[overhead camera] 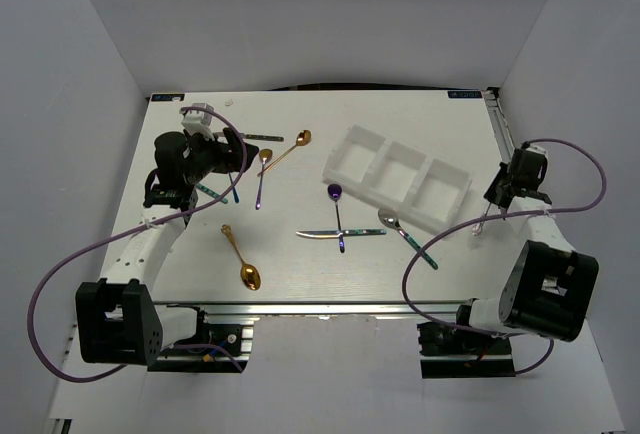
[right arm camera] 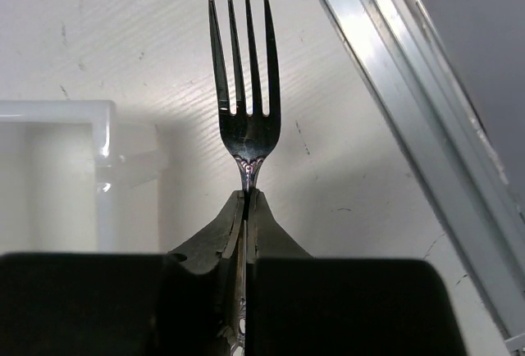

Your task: Sort the eating utensils into containers

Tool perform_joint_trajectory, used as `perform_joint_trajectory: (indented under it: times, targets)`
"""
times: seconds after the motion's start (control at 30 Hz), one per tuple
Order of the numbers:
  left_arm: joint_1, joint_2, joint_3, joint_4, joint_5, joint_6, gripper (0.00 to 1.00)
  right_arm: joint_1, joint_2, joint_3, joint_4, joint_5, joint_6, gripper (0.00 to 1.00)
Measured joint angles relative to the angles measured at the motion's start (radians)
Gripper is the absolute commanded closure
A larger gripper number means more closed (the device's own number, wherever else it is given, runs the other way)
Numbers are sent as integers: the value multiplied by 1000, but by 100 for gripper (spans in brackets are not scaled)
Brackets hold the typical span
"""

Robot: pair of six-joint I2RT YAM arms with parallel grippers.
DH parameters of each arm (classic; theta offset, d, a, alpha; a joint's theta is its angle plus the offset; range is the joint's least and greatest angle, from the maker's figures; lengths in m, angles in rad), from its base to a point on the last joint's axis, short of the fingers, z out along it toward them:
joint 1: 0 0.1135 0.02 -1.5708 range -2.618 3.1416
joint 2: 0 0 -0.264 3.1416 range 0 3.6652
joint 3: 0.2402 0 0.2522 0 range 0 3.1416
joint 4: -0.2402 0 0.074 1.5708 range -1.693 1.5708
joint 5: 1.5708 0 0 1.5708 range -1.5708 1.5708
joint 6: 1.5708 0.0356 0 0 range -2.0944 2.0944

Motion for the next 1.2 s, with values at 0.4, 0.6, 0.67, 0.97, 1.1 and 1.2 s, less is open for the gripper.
perform_joint_trajectory:
  times: [0.4, 0.6, 0.67, 0.97, 1.1, 1.2]
  targets:
    - [-5, -11, -2, 2, 11, -12, 2, 39, -169, 69, -6, -92, -102, 100]
    - [-11, -16, -2, 3, 18, -17, 2, 191, -224, 122, 28, -162, -112, 100]
    - [-13, -16, -2, 3, 26, -21, 2, 243, -224, 127, 50, -163, -109, 100]
    - [-13, -15, -2, 2, 45, -35, 2, 340, -129, 42, 210, -61, -5, 100]
    - [-14, -15, -2, 2, 48, -38, 2, 344, -77, -45, 282, -13, 24, 100]
    - [-16, -15, -2, 2, 53, -41, 2, 347, -46, -84, 344, 14, 16, 100]
